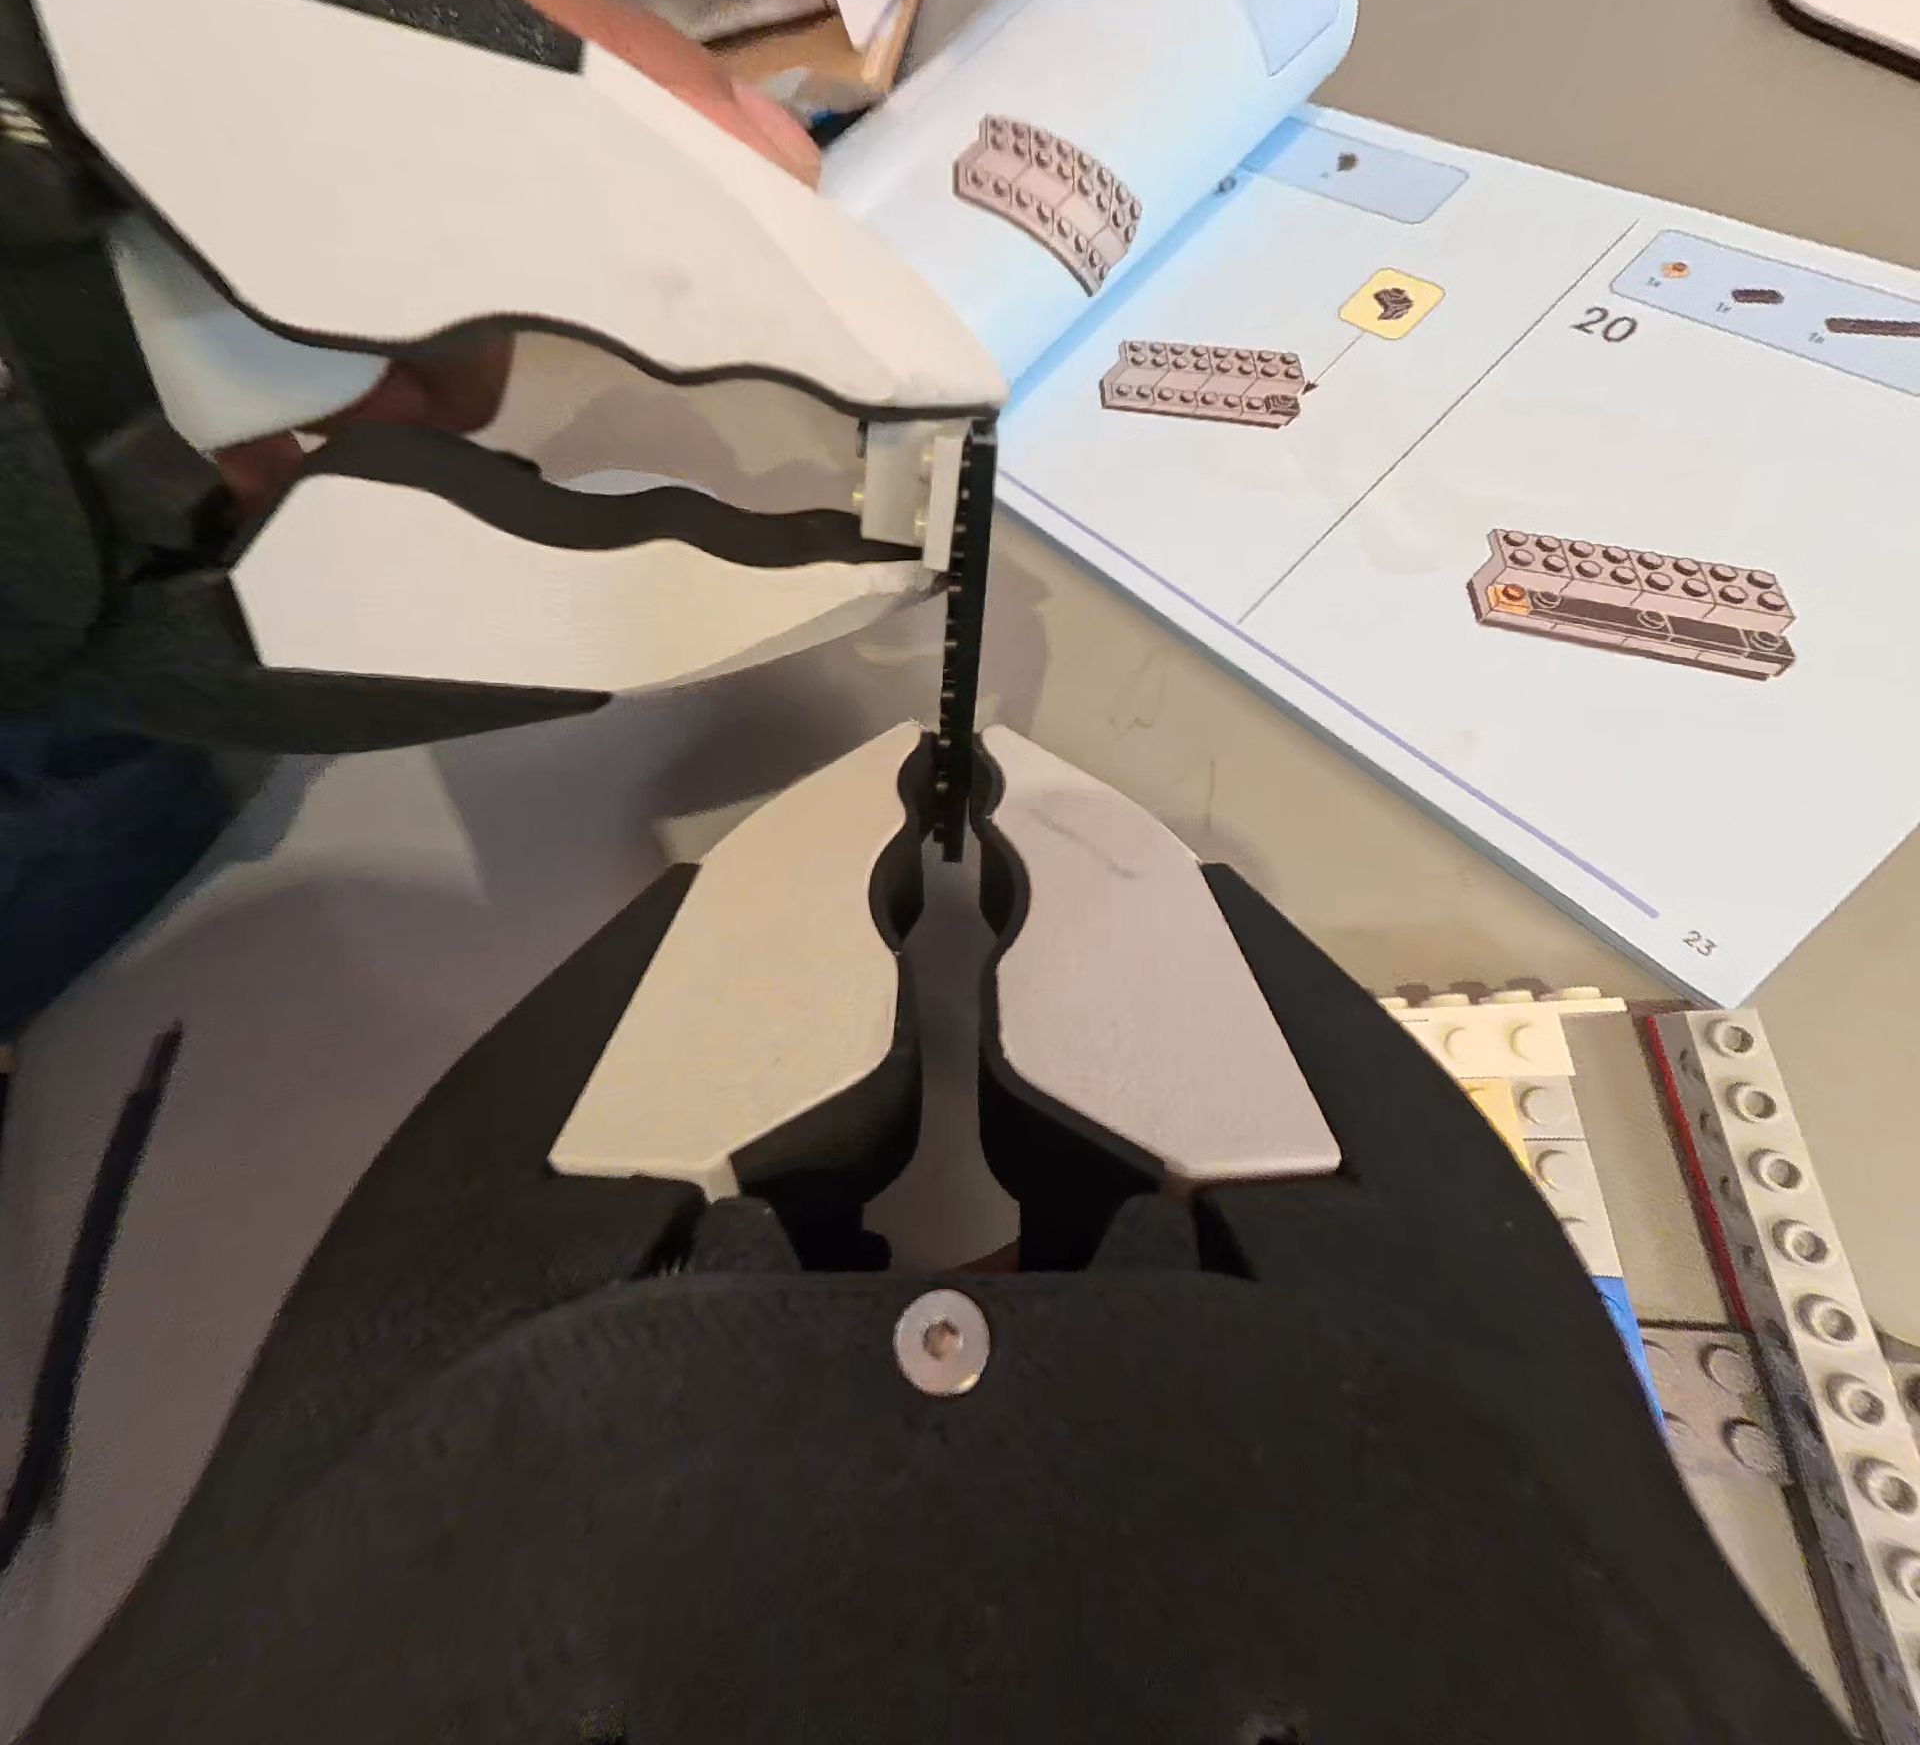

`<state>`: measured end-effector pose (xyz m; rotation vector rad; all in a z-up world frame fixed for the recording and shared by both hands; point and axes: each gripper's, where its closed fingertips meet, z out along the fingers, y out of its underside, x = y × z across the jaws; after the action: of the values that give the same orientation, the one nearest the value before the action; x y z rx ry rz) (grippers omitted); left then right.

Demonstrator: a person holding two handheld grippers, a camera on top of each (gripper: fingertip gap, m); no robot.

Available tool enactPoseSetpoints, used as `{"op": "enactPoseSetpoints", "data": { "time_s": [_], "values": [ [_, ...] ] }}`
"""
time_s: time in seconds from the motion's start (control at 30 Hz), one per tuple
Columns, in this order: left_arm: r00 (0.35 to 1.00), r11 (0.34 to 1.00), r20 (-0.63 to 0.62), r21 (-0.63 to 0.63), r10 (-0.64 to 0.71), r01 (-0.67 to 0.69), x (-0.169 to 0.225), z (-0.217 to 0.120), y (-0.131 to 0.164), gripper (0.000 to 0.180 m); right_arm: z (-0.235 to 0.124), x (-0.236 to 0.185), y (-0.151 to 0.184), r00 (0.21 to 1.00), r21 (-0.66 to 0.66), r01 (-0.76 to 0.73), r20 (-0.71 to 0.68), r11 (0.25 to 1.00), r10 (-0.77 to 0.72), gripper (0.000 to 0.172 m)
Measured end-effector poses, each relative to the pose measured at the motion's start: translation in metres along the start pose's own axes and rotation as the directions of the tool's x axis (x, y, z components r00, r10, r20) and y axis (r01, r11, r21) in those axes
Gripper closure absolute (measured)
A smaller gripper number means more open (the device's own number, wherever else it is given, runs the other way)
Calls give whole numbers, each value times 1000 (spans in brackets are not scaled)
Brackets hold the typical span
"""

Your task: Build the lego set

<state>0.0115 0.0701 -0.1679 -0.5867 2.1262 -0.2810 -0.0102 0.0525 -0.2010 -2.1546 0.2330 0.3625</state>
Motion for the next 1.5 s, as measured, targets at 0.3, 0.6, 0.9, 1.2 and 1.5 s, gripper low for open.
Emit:
{"op": "enactPoseSetpoints", "data": {
  "time_s": [0.3, 0.6, 0.9, 1.2, 1.5],
  "values": [
    [903, 845, -166, 320, -395, 428, -28, -23, -24, 136, -23, -11, -34, 988, 251, -43, 151, 967, 5, 167],
    [535, 400, -724, 378, -435, 835, -25, -59, -55, 151, -57, -48, -57, 924, 463, -29, 350, 886, -152, 167],
    [531, 371, -790, 415, -307, 831, -8, -69, -73, 174, -47, -55, -46, 922, 423, 58, 324, 904, -210, 167],
    [791, 448, -548, 655, -272, 608, -15, -71, -66, 176, -81, -55, -64, 911, 572, 192, 199, 797, -362, 135],
    [762, 375, -634, 680, -130, 630, 2, -89, -76, 176, -102, -71, -66, 862, 643, 197, 247, 740, -443, 154]
  ]
}}
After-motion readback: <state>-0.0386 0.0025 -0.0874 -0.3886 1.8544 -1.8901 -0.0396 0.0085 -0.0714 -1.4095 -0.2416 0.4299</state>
